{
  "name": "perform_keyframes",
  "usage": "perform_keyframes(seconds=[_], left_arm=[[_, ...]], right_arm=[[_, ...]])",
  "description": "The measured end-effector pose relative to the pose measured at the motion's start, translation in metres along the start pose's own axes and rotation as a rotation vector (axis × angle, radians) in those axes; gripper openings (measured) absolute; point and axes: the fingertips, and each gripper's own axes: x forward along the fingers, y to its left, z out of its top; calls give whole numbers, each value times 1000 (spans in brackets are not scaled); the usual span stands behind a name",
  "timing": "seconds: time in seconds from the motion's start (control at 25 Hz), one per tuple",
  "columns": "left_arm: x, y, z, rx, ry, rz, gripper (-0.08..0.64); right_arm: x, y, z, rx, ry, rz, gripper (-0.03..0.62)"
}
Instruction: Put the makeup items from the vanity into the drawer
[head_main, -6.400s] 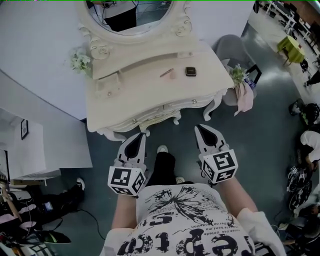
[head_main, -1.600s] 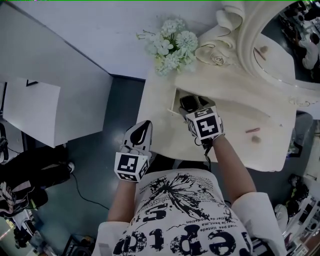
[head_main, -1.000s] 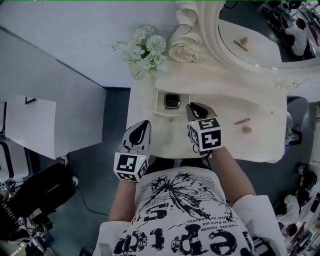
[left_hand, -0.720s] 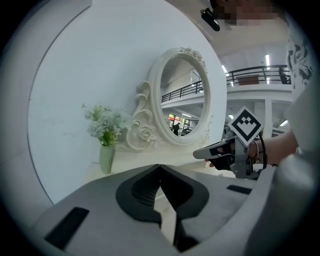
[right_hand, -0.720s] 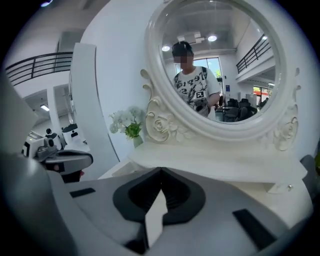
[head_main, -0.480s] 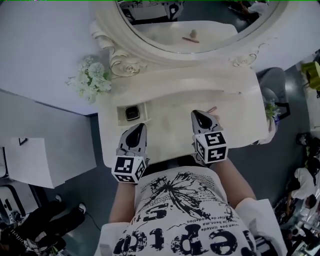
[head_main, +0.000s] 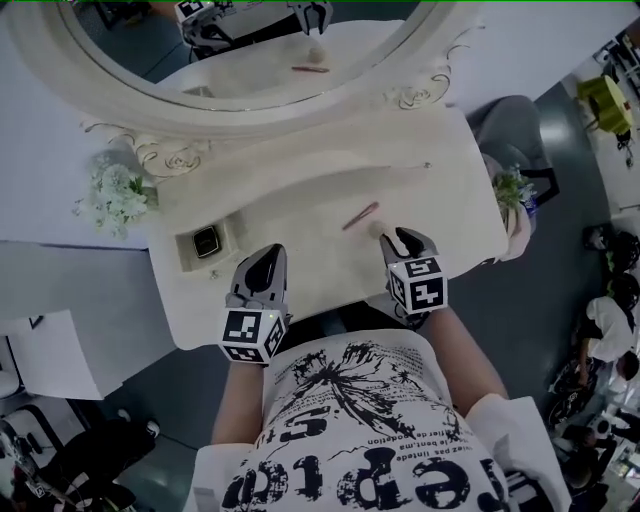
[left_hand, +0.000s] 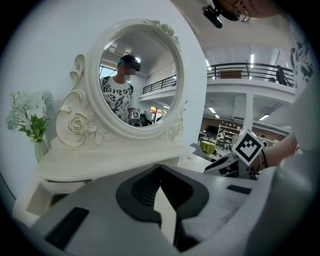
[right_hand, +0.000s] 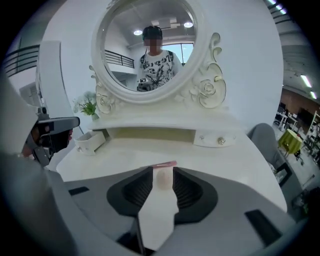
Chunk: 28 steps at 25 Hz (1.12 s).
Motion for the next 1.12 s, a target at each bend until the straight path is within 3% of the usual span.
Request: perform_keyframes(seconds=[0.12, 0.36, 0.52, 0.6, 0.84, 1.12], left_arm=[[9, -9, -10, -12, 32, 21, 20], [17, -10, -34, -60, 81, 102, 20], [13, -8, -46, -89, 100, 150, 20], [13, -6, -49, -97, 101, 166, 20], [10, -5, -48, -107, 83, 178, 20], [-19, 18, -31, -87, 31, 209, 21]], right_arm=[[14, -8, -11, -9, 45, 40, 127], [51, -7, -25, -68, 127, 130, 215], [63, -10, -27, -88, 148, 136, 213], [67, -10, -26, -99, 154, 140, 171], [64, -5, -21, -135, 157, 134, 146], [50, 23, 21, -165, 79, 149, 143]])
